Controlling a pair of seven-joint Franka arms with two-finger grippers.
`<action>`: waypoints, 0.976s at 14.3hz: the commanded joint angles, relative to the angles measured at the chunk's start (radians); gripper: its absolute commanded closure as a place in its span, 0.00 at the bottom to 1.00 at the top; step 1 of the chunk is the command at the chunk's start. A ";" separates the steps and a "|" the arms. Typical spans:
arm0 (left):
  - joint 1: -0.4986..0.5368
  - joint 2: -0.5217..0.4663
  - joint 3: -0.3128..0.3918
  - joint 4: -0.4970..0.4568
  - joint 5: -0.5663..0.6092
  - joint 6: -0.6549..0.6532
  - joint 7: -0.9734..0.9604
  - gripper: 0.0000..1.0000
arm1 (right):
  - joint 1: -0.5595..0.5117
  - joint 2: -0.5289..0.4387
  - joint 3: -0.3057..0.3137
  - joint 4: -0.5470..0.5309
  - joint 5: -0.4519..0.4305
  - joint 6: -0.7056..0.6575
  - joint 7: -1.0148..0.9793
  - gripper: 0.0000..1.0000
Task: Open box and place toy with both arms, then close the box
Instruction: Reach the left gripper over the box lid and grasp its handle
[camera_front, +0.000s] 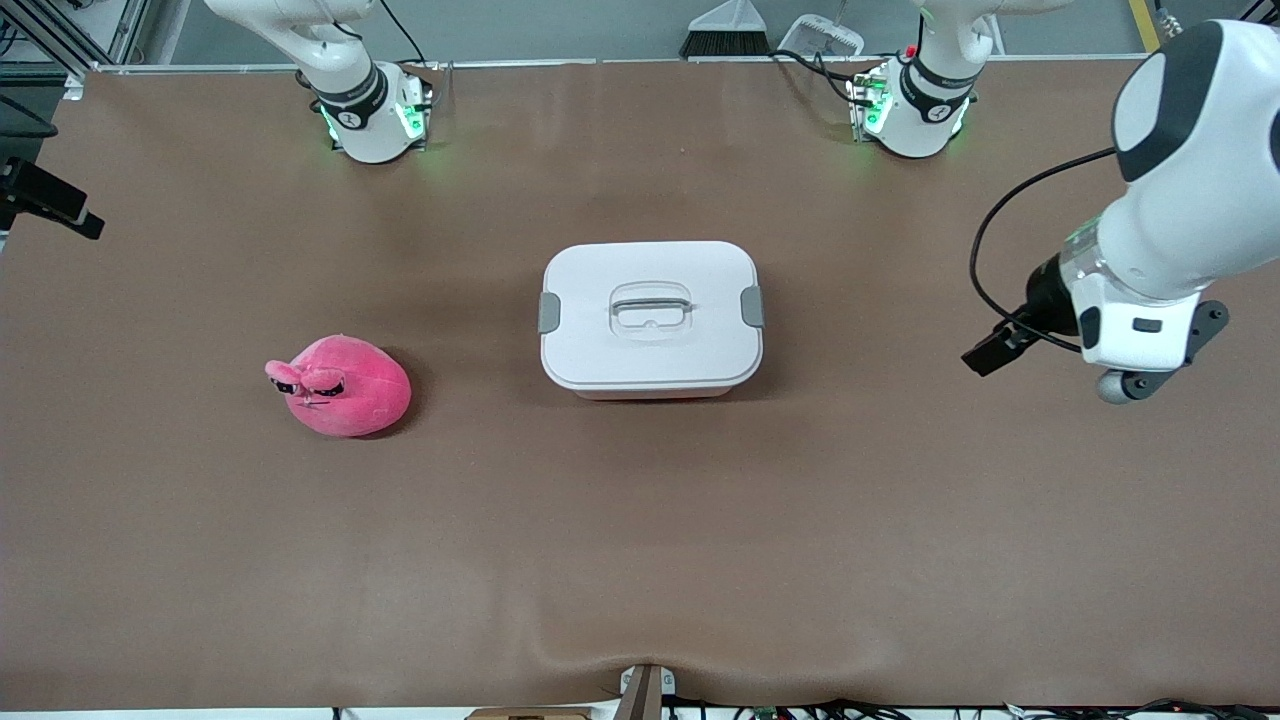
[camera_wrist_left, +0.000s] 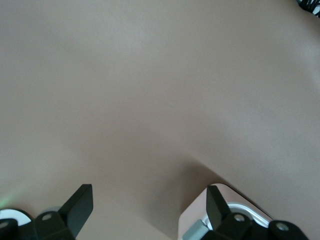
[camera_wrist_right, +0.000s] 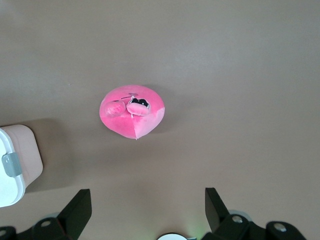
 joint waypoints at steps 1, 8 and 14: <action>-0.032 0.033 -0.002 0.015 -0.001 -0.002 -0.080 0.00 | -0.019 -0.004 0.008 0.014 0.021 -0.024 0.002 0.00; -0.146 0.048 -0.002 0.013 0.002 0.058 -0.332 0.00 | -0.016 -0.004 0.013 0.014 0.027 -0.022 0.002 0.00; -0.256 0.082 -0.002 0.011 0.002 0.104 -0.649 0.00 | -0.012 -0.004 0.014 0.014 0.029 -0.022 0.004 0.00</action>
